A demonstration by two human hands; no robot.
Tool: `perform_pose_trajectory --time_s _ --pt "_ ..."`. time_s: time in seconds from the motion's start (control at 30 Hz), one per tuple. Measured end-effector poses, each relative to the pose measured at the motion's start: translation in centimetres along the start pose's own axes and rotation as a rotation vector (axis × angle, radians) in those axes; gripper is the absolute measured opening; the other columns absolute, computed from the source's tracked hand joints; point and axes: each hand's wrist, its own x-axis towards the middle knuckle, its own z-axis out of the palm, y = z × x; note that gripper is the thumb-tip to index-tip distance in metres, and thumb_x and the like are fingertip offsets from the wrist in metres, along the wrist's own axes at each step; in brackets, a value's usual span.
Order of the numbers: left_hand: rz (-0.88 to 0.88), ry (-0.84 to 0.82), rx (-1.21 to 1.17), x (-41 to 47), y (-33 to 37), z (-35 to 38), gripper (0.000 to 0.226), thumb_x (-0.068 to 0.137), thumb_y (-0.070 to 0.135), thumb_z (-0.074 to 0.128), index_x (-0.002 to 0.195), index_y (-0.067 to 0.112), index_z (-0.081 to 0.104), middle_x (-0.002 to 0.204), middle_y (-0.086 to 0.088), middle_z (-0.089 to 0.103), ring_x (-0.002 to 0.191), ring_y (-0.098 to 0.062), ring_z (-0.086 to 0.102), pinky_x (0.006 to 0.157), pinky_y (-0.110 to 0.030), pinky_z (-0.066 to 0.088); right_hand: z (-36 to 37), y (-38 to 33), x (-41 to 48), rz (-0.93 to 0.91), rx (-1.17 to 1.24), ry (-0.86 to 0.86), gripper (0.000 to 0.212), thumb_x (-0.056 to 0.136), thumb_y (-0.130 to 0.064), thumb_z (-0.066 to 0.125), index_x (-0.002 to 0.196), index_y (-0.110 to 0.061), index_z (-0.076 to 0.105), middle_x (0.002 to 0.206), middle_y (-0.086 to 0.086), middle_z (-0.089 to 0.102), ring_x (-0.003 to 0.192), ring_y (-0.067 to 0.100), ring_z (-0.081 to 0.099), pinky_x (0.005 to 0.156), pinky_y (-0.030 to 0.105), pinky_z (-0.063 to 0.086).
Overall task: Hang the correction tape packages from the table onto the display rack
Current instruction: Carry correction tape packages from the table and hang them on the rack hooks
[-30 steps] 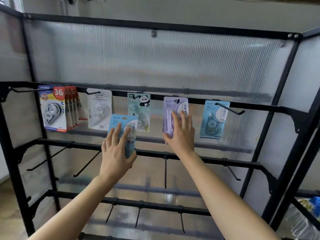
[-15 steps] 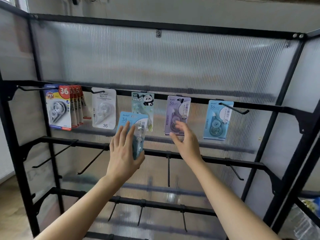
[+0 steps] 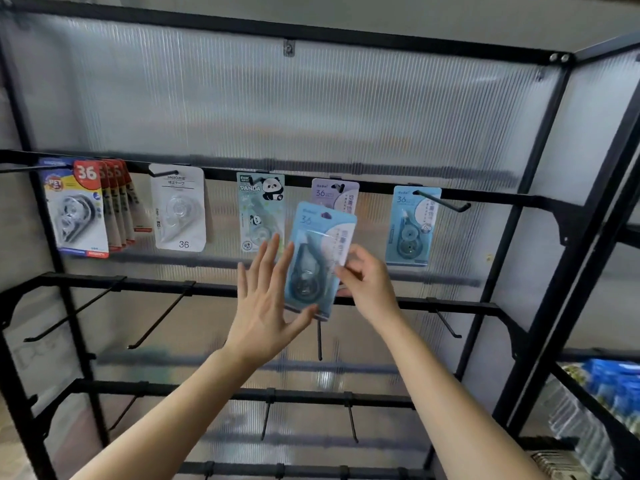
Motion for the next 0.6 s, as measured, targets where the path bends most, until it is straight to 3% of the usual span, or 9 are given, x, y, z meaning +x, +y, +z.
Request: perform_pose_trajectory --time_s 0.07,0.17,0.3,0.43,0.6 --pt "-0.038 -0.068 0.101 0.0 -1.2 0.1 0.088 0.080 0.071 0.028 0.149 0.027 -0.003 0.158 -0.002 -0.007 0.146 -0.020 -0.008 0.116 -0.050 -0.007 -2.6 0.3 -0.6 -0.011 -0.015 0.062 0.023 0.092 0.001 0.053 0.099 -0.021 0.053 0.097 -0.002 0.069 0.083 0.004 0.068 0.060 0.022 0.056" --pt "-0.075 -0.137 0.250 0.1 -2.6 0.4 0.085 0.078 0.072 0.018 0.147 0.030 -0.008 0.159 -0.002 -0.011 0.145 -0.020 -0.016 0.114 -0.045 -0.016 -7.1 0.1 -2.0 -0.023 -0.063 0.102 0.031 0.093 0.002 0.053 0.097 -0.028 0.052 0.088 -0.011 0.070 0.077 0.000 0.066 0.058 0.021 0.055" --pt "-0.052 -0.145 0.263 1.1 -2.3 1.3 0.080 0.079 0.070 0.018 0.146 0.033 -0.002 0.157 0.000 -0.009 0.144 -0.019 -0.016 0.113 -0.042 -0.018 -12.6 -0.5 -4.0 -0.058 -0.079 0.178 0.032 0.092 0.005 0.051 0.100 -0.027 0.052 0.085 -0.020 0.072 0.078 0.000 0.067 0.057 0.020 0.054" --pt "-0.034 -0.159 0.274 2.0 -1.1 2.7 0.079 0.077 0.071 0.013 0.144 0.035 -0.010 0.154 0.004 -0.019 0.142 -0.015 -0.023 0.112 -0.040 -0.021 -15.9 -1.0 -4.9 -0.047 -0.076 0.270 0.034 0.092 0.006 0.050 0.101 -0.027 0.052 0.087 -0.022 0.071 0.076 -0.001 0.067 0.056 0.019 0.054" --pt "-0.003 -0.176 0.256 2.5 0.3 3.6 0.080 0.078 0.071 0.011 0.146 0.034 -0.010 0.154 0.003 -0.020 0.142 -0.017 -0.022 0.113 -0.041 -0.018 -17.0 -1.0 -4.6 0.015 -0.123 0.245 0.034 0.093 0.006 0.049 0.100 -0.027 0.053 0.082 -0.020 0.072 0.074 0.000 0.066 0.056 0.020 0.054"
